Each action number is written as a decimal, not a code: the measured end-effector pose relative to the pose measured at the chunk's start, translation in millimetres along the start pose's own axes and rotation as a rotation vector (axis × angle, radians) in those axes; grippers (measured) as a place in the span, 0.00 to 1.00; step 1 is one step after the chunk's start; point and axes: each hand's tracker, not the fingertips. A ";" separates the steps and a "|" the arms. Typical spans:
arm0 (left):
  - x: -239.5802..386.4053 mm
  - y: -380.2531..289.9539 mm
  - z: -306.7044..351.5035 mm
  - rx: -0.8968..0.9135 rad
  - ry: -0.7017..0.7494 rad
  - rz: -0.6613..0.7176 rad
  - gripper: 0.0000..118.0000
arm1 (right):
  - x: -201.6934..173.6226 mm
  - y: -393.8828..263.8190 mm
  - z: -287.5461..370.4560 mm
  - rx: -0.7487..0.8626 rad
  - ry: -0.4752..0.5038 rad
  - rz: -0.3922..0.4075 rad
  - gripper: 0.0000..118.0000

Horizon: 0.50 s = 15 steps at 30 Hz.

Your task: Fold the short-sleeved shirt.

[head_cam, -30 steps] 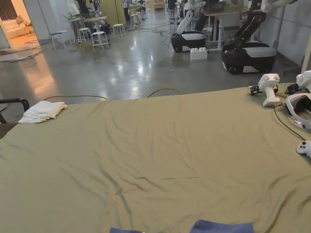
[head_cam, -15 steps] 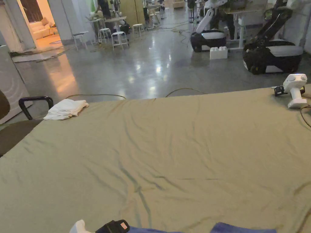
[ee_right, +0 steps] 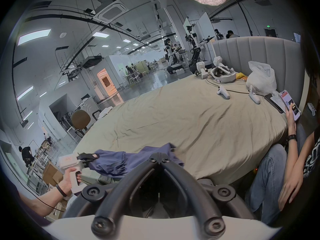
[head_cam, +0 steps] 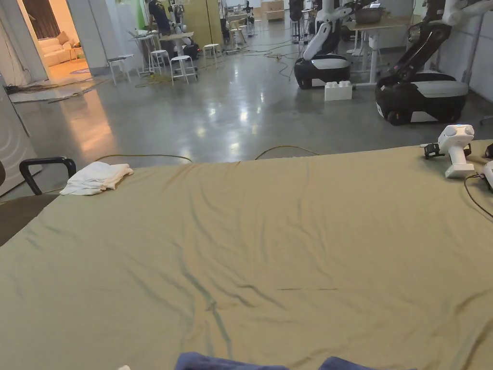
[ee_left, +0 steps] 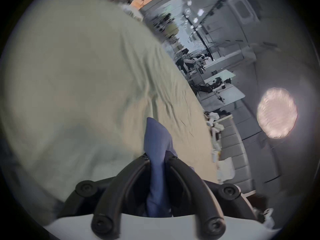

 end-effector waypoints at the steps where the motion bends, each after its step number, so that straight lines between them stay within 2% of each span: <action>1: 14.0 6.8 10.1 0.010 0.070 -0.066 0.11 | 1.5 0.2 -0.3 0.000 0.002 -0.003 0.00; 3: 50.9 12.2 22.1 0.008 0.069 -0.208 0.11 | 4.5 -0.2 -2.6 -0.004 0.006 -0.010 0.00; 6: 106.5 -7.6 14.4 -0.041 -0.016 -0.261 0.11 | 6.9 -1.9 -7.1 -0.009 0.003 -0.028 0.00; 8: 137.2 -31.4 -8.9 -0.103 -0.084 -0.314 0.11 | 7.2 -3.1 -6.6 0.000 0.001 -0.056 0.00; 10: 163.3 -58.4 -40.4 -0.173 -0.114 -0.343 0.11 | 9.8 -4.6 -1.2 0.015 0.042 -0.109 0.00; 15: 197.6 -132.8 -114.3 -0.355 -0.131 -0.394 0.11 | 19.8 -10.0 16.9 0.035 0.002 -0.095 0.00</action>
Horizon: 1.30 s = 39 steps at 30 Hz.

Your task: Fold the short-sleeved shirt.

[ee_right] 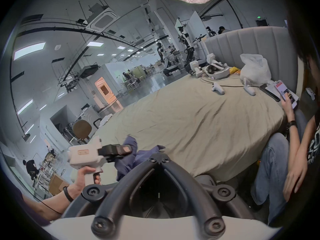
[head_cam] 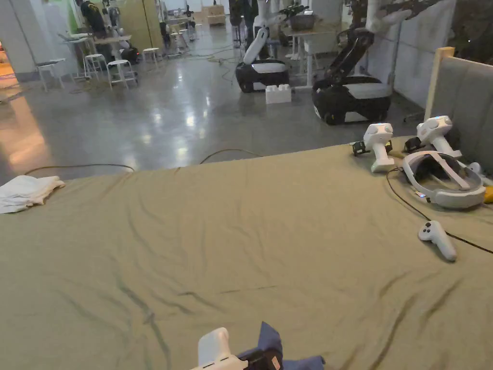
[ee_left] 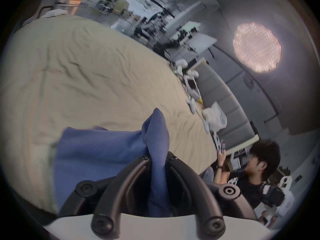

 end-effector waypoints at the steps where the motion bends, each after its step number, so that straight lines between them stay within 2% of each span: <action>1: 4.6 -6.0 -13.1 -0.028 -0.008 -0.027 0.14 | 3.5 -0.3 2.4 0.005 -0.013 -0.012 0.00; 2: 9.6 -10.1 -24.1 -0.055 -0.020 -0.060 0.23 | 7.3 -0.5 4.3 0.011 -0.014 -0.027 0.00; 3: 15.2 -13.2 -32.4 -0.079 -0.002 -0.091 0.41 | 11.9 -0.8 6.0 0.019 -0.010 -0.053 0.00; 4: 18.3 -15.0 -36.4 -0.083 -0.004 -0.106 0.68 | 15.6 -1.4 6.9 0.023 -0.008 -0.070 0.00; 5: 20.7 -15.0 -34.9 -0.076 -0.022 -0.105 0.76 | 19.2 -1.8 7.1 0.022 -0.011 -0.076 0.00; 9: 17.5 -3.9 -10.3 -0.023 -0.040 -0.074 0.72 | 25.6 -3.3 6.2 0.001 -0.046 -0.069 0.00; 10: 14.0 -1.9 -6.6 -0.011 -0.041 -0.070 0.64 | 27.8 -4.3 5.3 -0.008 -0.050 -0.068 0.00; 11: 11.5 -1.9 -6.4 0.006 -0.023 -0.062 0.50 | 29.5 -5.3 4.2 -0.016 -0.050 -0.070 0.00; 13: 6.9 -3.9 -18.4 -0.011 -0.001 -0.045 0.08 | 31.8 -8.0 0.9 -0.034 -0.052 -0.074 0.00; 19: -0.5 -37.4 -97.0 -0.241 0.023 -0.007 0.07 | 27.9 -13.5 -0.9 -0.063 -0.047 -0.098 0.00; 23: 0.8 -26.3 -99.2 -0.218 0.034 -0.005 0.04 | 23.4 -14.0 -14.7 -0.081 -0.050 -0.124 0.00; 24: 2.4 -21.3 -91.6 -0.223 0.032 -0.004 0.05 | 22.7 -14.4 -22.2 -0.098 -0.038 -0.139 0.00; 25: 2.3 -17.2 -82.1 -0.221 0.022 -0.006 0.12 | 21.6 -14.9 -29.7 -0.112 -0.020 -0.143 0.00; 27: 2.7 -6.5 -49.7 -0.169 -0.033 -0.038 0.57 | 14.8 -15.1 -53.8 -0.164 0.025 -0.110 0.00; 28: 1.5 -0.7 -32.9 -0.144 -0.053 -0.059 0.74 | 11.2 -15.5 -68.4 -0.192 0.040 -0.083 0.00; 29: 0.0 3.8 -17.1 -0.125 -0.050 -0.082 0.82 | 6.2 -15.5 -82.7 -0.222 0.058 -0.057 0.00; 31: -10.6 12.6 18.7 -0.058 -0.033 -0.106 0.82 | -6.7 -16.7 -120.2 -0.295 0.121 -0.018 0.00; 32: -20.2 15.7 34.3 -0.034 -0.033 -0.095 0.82 | -11.4 -18.9 -142.0 -0.326 0.146 -0.029 0.00; 34: -42.4 17.9 57.4 0.009 -0.010 -0.030 0.82 | -18.7 -22.7 -186.5 -0.403 0.144 0.011 0.00; 38: -94.6 9.7 78.9 0.038 0.050 0.137 0.82 | -17.3 -48.9 -269.6 -0.559 -0.123 0.231 0.00; 39: -105.7 6.0 78.5 0.026 0.039 0.190 0.82 | -10.3 -59.6 -283.6 -0.618 -0.139 0.246 0.00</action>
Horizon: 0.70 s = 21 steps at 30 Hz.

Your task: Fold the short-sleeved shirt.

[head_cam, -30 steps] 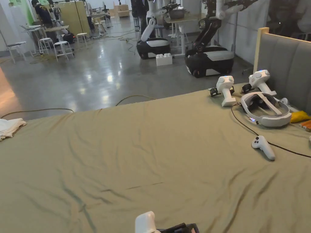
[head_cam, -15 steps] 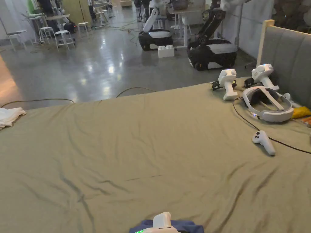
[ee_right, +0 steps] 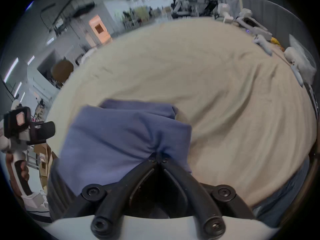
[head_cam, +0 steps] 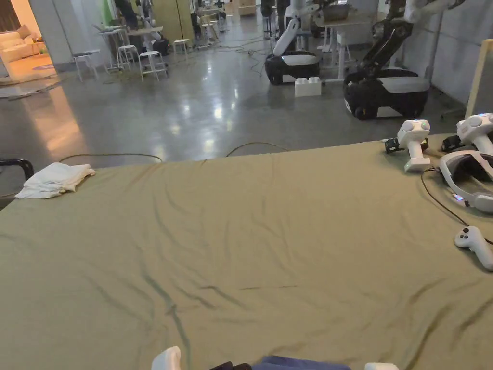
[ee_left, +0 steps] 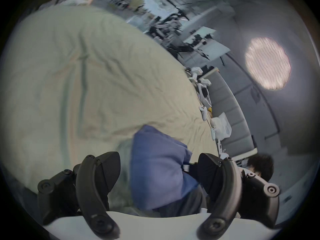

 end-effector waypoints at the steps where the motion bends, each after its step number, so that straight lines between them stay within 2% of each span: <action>1: -10.1 -1.8 -2.8 -0.013 -0.018 0.054 0.82 | 3.9 -4.7 -7.5 0.032 0.053 -0.013 0.00; 2: -16.0 -4.2 -8.0 -0.017 -0.048 0.094 0.82 | 5.8 -4.8 -1.7 0.077 0.076 -0.053 0.00; 4: -20.9 -8.0 -25.0 -0.040 -0.112 0.153 0.81 | 2.7 -0.1 5.9 0.037 0.057 -0.122 0.00; 6: -17.5 -11.3 -52.8 -0.102 -0.141 0.144 0.80 | -3.0 -1.3 7.3 0.039 0.026 -0.065 0.00; 7: -15.0 -12.1 -65.7 -0.138 -0.098 0.123 0.79 | -4.8 -1.4 7.4 0.042 0.012 -0.030 0.00; 8: -11.7 -13.6 -76.6 -0.171 -0.021 0.093 0.77 | -5.5 -2.0 8.5 0.044 0.014 -0.035 0.00; 9: -8.4 -15.2 -84.5 -0.201 0.028 0.051 0.67 | -6.5 -2.7 8.6 0.044 0.012 -0.031 0.00; 10: -5.4 -17.6 -87.0 -0.194 0.034 0.003 0.51 | -5.9 -2.7 8.5 0.044 0.012 -0.028 0.00; 11: -2.8 -18.1 -85.9 -0.178 0.079 -0.032 0.31 | -3.9 -3.2 8.0 0.046 0.017 -0.036 0.00; 13: -7.3 -16.6 -82.0 -0.171 0.012 0.058 0.30 | -0.4 -4.9 7.2 0.053 0.033 -0.069 0.00; 16: -1.8 -15.5 -65.2 -0.136 -0.004 0.056 0.27 | 3.4 -5.0 16.7 0.065 0.070 -0.092 0.00; 20: -8.5 4.5 -20.9 -0.042 -0.094 0.107 0.24 | 12.5 -15.9 48.4 0.181 0.248 -0.254 0.00; 21: -15.7 13.7 0.3 0.008 -0.091 0.114 0.23 | 14.5 -18.1 55.5 0.183 0.265 -0.282 0.00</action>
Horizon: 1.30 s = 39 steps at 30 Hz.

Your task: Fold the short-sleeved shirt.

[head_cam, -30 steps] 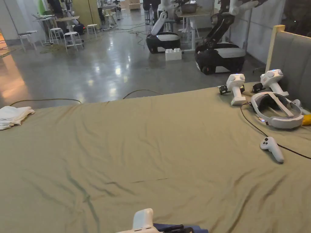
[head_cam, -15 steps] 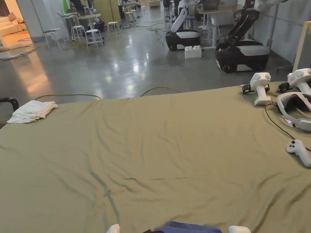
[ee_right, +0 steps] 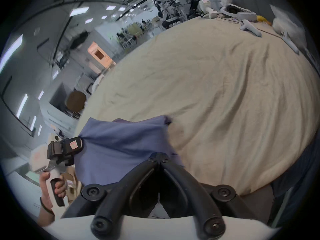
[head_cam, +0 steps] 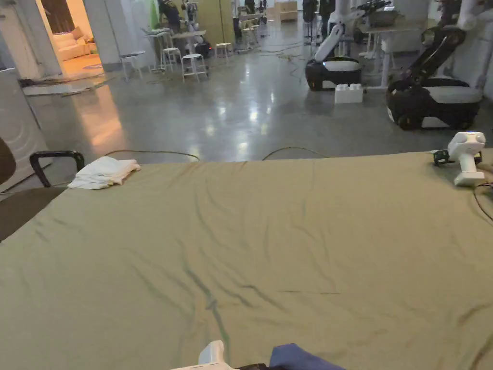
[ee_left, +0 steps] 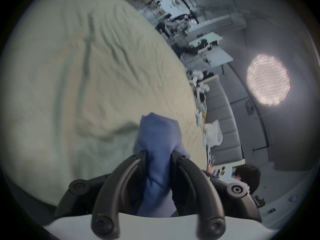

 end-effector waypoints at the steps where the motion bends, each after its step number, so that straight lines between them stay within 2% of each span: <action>1: -5.5 10.0 18.8 0.030 0.000 0.001 0.21 | 0.4 -0.9 5.7 0.006 0.002 -0.007 0.00; 4: -37.8 47.4 101.1 0.191 0.084 0.018 0.20 | 1.4 -5.7 21.0 0.018 0.006 0.008 0.00; 7: -84.1 78.7 159.7 0.343 0.242 0.053 0.16 | 4.9 -10.2 22.2 0.029 0.015 0.001 0.00; 8: -102.2 78.7 157.0 0.347 0.210 0.112 0.16 | 4.4 -10.7 16.7 0.027 0.013 -0.002 0.00; 9: -120.5 75.0 144.8 0.297 0.132 0.235 0.16 | 3.6 -12.0 12.0 0.023 0.017 -0.005 0.00; 10: -129.4 67.9 134.1 0.230 0.061 0.286 0.16 | 1.2 -12.8 8.6 0.005 0.022 -0.008 0.00; 12: -118.6 49.5 121.6 0.222 0.036 0.197 0.20 | -5.1 -16.4 6.1 -0.012 0.047 -0.002 0.00; 13: -112.5 42.2 110.4 0.188 0.000 0.145 0.34 | -7.9 -17.9 5.3 -0.013 0.061 0.003 0.00; 14: -107.3 39.5 99.9 0.144 -0.022 0.116 0.57 | -10.6 -18.3 4.2 -0.015 0.063 0.004 0.00; 15: -101.8 37.2 86.4 0.096 -0.018 0.100 0.57 | -13.5 -18.0 3.0 -0.018 0.064 0.005 0.00; 16: -96.5 36.6 70.9 0.054 -0.006 0.080 0.63 | -14.4 -17.1 2.8 -0.020 0.066 0.006 0.00; 17: -89.8 33.9 53.6 0.015 0.009 0.066 0.76 | -17.0 -17.3 4.1 -0.021 0.067 0.013 0.00; 18: -85.3 32.1 34.2 -0.031 0.016 0.054 0.84 | -19.5 -18.1 8.0 -0.017 0.062 0.031 0.00; 22: -71.4 20.3 -26.1 -0.137 0.005 0.043 0.83 | -16.8 -23.8 28.2 -0.002 0.047 0.059 0.00; 23: -67.7 19.4 -35.4 -0.153 0.065 0.030 0.77 | -14.0 -24.8 31.8 -0.002 0.038 0.061 0.00; 24: -64.3 20.1 -39.7 -0.145 0.046 0.029 0.64 | -8.5 -26.8 34.4 0.001 0.023 0.063 0.00; 25: -61.8 20.2 -42.9 -0.138 0.052 0.028 0.44 | -3.9 -28.3 36.9 0.005 0.002 0.058 0.00; 26: -58.6 21.5 -43.3 -0.129 0.162 -0.005 0.22 | 0.2 -29.1 38.3 0.003 -0.009 0.048 0.00; 27: -57.3 22.9 -43.1 -0.133 0.180 -0.025 0.22 | 4.6 -30.1 39.9 0.004 -0.019 0.032 0.00; 28: -58.7 23.1 -38.5 -0.126 0.114 -0.010 0.22 | 9.3 -30.9 40.9 0.004 -0.022 0.007 0.00; 31: -57.2 23.9 -8.1 -0.070 0.098 -0.003 0.21 | 16.4 -32.3 43.0 0.005 -0.009 -0.033 0.00; 35: -76.3 46.0 66.9 0.018 0.179 -0.013 0.21 | 14.3 -31.2 43.5 0.002 -0.004 -0.030 0.00; 39: -119.2 79.3 165.1 0.165 0.389 0.017 0.21 | 13.0 -31.2 40.3 -0.002 0.019 -0.031 0.00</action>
